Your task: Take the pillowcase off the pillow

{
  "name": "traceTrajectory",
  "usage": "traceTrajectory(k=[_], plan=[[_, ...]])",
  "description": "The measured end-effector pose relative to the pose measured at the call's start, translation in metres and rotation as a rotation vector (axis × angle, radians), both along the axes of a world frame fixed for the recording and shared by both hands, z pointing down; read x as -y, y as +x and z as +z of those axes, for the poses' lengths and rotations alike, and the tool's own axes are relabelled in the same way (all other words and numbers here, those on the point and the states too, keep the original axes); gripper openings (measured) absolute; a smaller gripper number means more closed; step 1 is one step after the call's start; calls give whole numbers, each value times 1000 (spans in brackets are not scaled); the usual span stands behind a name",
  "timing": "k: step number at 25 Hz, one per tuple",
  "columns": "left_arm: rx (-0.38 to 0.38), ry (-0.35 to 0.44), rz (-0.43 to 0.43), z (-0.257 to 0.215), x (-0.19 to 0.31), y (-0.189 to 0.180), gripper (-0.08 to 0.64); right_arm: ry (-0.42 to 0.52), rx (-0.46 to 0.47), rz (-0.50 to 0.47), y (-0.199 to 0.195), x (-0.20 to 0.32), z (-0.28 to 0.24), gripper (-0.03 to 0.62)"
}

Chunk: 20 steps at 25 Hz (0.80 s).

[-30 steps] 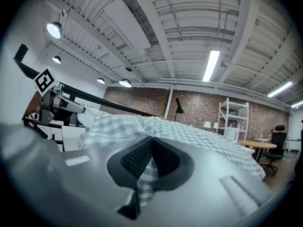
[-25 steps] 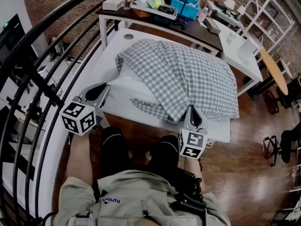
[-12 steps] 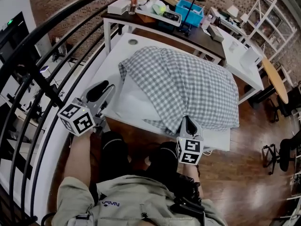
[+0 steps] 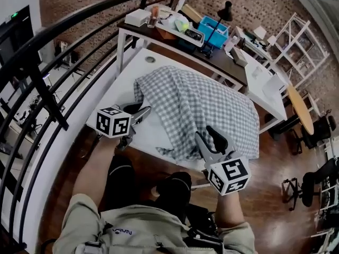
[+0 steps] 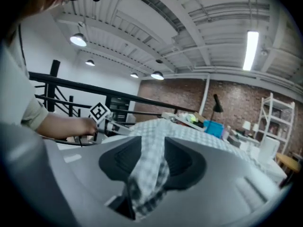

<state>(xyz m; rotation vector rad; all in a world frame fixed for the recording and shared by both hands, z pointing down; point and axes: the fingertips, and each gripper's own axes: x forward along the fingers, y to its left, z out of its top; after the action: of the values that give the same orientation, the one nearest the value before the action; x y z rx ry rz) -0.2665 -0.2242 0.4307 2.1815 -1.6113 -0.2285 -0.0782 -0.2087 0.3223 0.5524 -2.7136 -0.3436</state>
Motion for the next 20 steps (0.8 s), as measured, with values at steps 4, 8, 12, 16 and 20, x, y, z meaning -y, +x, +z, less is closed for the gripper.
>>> traceTrajectory(k=[4, 8, 12, 16, 20], plan=[[89, 26, -41, -7, -2, -2, 59, 111, -86, -121, -81, 10, -32, 155], [160, 47, -86, -14, -1, -1, 38, 96, -316, -75, -154, 62, 7, 230], [244, 71, -115, -21, -3, 0, 34, 48, -471, -32, -176, 94, 52, 216], [335, 133, -126, -31, -13, 5, 28, 229, -426, 29, -181, 111, 12, 9], [444, 259, -125, -39, -43, 25, 26, 475, -439, 216, -160, 169, -32, 8]])
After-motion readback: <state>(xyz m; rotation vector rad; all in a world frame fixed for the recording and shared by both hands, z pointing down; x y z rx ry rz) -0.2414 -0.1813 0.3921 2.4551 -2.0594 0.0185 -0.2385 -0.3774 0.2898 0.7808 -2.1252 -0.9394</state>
